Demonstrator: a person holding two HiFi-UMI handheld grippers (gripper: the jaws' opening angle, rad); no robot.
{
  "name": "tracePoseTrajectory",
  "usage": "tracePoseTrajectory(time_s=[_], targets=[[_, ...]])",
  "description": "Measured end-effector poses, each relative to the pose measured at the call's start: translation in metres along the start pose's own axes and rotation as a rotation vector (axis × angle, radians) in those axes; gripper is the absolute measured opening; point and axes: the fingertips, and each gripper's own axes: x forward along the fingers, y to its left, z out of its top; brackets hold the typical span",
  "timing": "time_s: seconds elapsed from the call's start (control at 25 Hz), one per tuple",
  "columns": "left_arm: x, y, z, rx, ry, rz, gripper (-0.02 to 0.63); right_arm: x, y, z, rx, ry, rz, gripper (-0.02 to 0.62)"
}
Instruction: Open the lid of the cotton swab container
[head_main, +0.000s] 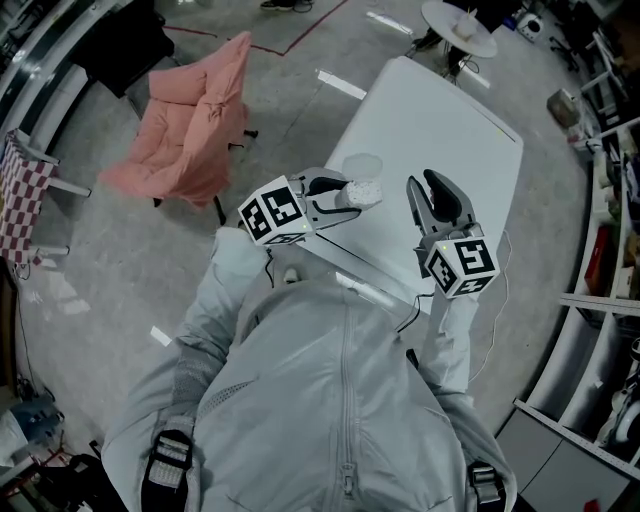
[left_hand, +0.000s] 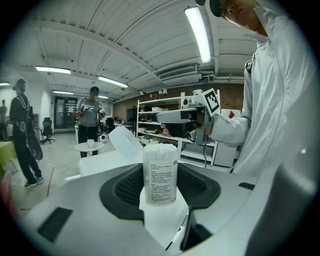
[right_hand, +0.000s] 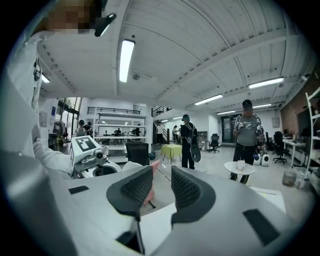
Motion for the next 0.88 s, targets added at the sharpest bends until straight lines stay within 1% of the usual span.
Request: tracePoseTrajectory(time_s=[0.24, 0.4, 0.56, 0.68, 0.88], targets=[[0.0, 0.018, 0.0, 0.002, 0.018, 0.12, 0.207, -0.004, -0.007, -0.01, 0.004, 0.043, -0.088, 0.092], [-0.005, 0.019, 0.007, 0.021, 0.004, 0.175, 0.209, -0.016, -0.007, -0.01, 0.016, 0.041, -0.115, 0.075], [-0.011, 0.021, 0.014, 0.058, 0.0, 0.232, 0.209, -0.028, -0.011, -0.011, 0.029, 0.036, -0.147, 0.06], [-0.015, 0.018, 0.018, 0.09, 0.001, 0.26, 0.209, -0.034, -0.007, -0.011, 0.024, 0.027, -0.166, 0.046], [-0.024, 0.009, 0.022, 0.119, -0.003, 0.28, 0.207, -0.045, 0.006, -0.007, -0.007, 0.014, -0.194, 0.038]])
